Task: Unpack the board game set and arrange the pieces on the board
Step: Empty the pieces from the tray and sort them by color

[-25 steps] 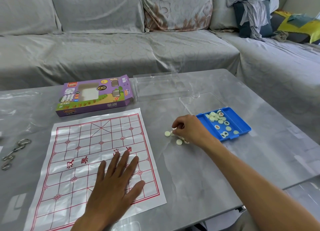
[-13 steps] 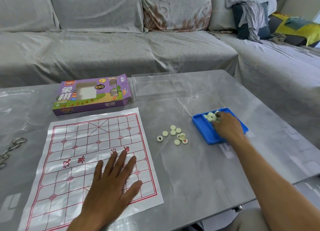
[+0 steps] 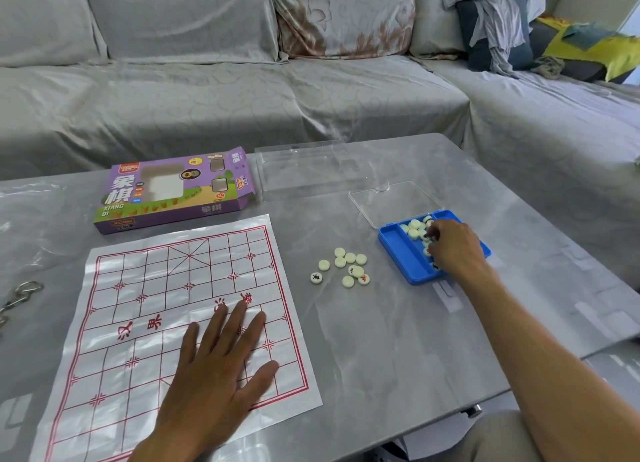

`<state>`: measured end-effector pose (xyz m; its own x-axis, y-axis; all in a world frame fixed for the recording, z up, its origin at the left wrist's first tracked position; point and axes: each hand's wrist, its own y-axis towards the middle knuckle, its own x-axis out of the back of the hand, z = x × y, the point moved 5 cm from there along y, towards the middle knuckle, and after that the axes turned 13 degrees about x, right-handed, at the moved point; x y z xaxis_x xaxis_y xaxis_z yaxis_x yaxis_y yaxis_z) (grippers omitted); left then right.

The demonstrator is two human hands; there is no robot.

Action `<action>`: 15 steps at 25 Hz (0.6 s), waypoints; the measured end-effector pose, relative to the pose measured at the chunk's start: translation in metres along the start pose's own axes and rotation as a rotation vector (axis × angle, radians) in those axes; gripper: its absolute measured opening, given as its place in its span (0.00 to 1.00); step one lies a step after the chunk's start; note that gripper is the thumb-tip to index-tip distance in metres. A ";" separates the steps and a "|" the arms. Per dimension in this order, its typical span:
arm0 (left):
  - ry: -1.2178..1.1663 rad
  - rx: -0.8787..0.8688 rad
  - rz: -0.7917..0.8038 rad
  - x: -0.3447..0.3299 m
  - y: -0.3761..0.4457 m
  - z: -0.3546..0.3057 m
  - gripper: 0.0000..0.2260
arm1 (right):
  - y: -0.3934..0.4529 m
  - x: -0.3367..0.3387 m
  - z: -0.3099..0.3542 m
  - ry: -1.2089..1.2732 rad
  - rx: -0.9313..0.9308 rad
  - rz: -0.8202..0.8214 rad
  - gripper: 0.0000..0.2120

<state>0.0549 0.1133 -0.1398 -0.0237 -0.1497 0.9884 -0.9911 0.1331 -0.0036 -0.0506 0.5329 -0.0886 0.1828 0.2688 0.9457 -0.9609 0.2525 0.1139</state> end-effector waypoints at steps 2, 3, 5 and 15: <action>-0.003 0.005 0.001 0.001 0.000 0.000 0.31 | -0.001 -0.001 0.000 0.024 -0.022 0.004 0.10; -0.005 0.006 -0.002 0.002 0.000 -0.001 0.31 | -0.003 0.000 0.000 0.044 -0.031 -0.006 0.10; -0.009 0.006 -0.003 0.002 -0.001 -0.001 0.31 | -0.007 0.011 0.004 0.078 -0.015 -0.073 0.09; -0.014 0.009 0.004 0.003 -0.002 -0.002 0.31 | -0.047 -0.018 0.139 0.540 0.321 0.158 0.02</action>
<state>0.0570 0.1141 -0.1369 -0.0292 -0.1630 0.9862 -0.9921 0.1252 -0.0087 -0.0377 0.3871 -0.0684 0.0326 0.7311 0.6814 -0.9840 -0.0960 0.1502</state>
